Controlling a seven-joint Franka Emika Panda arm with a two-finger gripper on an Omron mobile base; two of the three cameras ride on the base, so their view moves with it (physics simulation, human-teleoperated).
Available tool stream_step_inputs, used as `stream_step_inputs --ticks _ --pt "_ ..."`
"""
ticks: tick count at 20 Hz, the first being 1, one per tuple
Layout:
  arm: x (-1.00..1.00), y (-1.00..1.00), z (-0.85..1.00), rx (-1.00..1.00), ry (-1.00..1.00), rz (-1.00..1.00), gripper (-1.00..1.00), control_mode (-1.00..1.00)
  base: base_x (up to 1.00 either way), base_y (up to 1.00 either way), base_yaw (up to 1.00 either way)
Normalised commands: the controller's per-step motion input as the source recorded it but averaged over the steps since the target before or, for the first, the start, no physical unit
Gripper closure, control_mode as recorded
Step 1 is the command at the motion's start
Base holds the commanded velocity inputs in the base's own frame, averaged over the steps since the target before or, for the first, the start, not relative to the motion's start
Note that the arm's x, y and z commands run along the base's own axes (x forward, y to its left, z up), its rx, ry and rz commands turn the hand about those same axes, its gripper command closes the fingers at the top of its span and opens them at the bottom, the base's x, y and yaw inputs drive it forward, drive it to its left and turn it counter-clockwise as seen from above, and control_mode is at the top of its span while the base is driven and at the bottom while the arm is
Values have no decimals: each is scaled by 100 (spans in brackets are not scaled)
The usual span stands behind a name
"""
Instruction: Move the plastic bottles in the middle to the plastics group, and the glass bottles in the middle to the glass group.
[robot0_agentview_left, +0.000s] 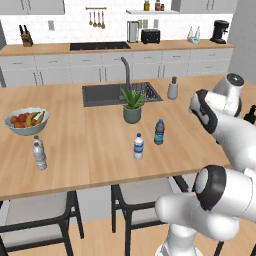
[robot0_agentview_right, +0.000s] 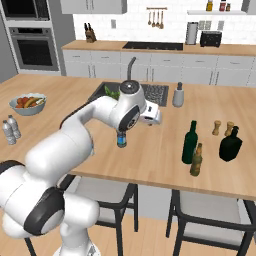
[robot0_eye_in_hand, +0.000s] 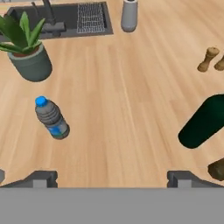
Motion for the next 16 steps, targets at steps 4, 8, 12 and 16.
stream_step_inputs --ticks 4,8,12,16 --pt "7 99 -21 0 14 14 -100 -100 0 0 0" --pt "34 62 -25 0 17 12 -100 -100 0 0 0" --pt "45 44 -48 0 8 7 -100 -100 0 0 0" --pt "51 15 -33 1 -1 2 -100 -100 0 0 0"
